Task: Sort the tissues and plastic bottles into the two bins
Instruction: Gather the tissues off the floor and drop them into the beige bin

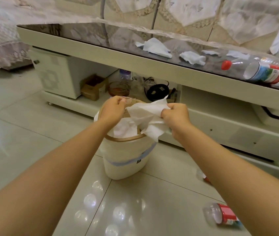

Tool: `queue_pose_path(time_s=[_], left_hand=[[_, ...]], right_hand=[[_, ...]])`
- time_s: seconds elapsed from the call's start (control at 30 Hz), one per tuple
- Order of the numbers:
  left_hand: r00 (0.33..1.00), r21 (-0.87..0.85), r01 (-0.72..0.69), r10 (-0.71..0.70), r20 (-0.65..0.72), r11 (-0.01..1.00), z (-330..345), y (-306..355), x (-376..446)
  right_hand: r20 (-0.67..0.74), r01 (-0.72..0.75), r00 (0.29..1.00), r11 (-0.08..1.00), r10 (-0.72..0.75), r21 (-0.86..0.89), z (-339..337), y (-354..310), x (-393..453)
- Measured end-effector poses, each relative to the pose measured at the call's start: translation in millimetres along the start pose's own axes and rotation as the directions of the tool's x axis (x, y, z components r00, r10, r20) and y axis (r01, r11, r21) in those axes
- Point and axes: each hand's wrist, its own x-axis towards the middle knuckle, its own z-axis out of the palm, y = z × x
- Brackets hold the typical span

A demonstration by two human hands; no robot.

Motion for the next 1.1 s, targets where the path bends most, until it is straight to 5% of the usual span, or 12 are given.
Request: queue_pose_path(time_s=[0.17, 0.43, 0.57, 0.73, 0.83, 0.9, 0.97, 1.1], left_hand=[[0.999, -0.02, -0.022, 0.022, -0.041, 1.0, -10, -18, -2], [1.0, 0.01, -0.023, 0.023, 0.011, 1.0, -18, -30, 1], [1.0, 0.042, -0.031, 0.031, 0.005, 0.999, -13, -28, 0], [0.999, 0.069, -0.035, 0.032, 0.036, 0.997, -9, -26, -2], [0.996, 0.109, -0.042, 0.032, 0.088, 0.993, -5, -27, -5], [0.991, 0.15, -0.057, 0.038, 0.126, 0.987, -2, -26, -6], [0.989, 0.199, -0.069, 0.041, 0.14, 0.977, -1, -24, -6], [0.97, 0.317, -0.077, -0.003, 0.243, 0.945, 2, -26, 8]], right_hand=[[0.013, 0.019, 1.0, 0.999, -0.019, -0.049, 20, 1, 10], [0.45, 0.038, 0.89, 0.97, 0.076, -0.24, 53, 4, 9], [0.577, 0.372, 0.813, 0.696, 0.074, -0.614, 61, 17, 8], [0.556, 0.473, 0.806, 0.344, 0.202, -0.811, 64, 26, 6], [0.586, 0.516, 0.81, 0.459, 0.013, -0.724, 63, 25, 5], [0.493, 0.531, 0.835, 0.593, -0.245, -0.605, 61, 24, 3], [0.401, 0.564, 0.826, 0.594, -0.397, -0.573, 61, 23, 5], [0.555, 0.593, 0.798, 0.465, -0.233, -0.657, 72, 20, 26]])
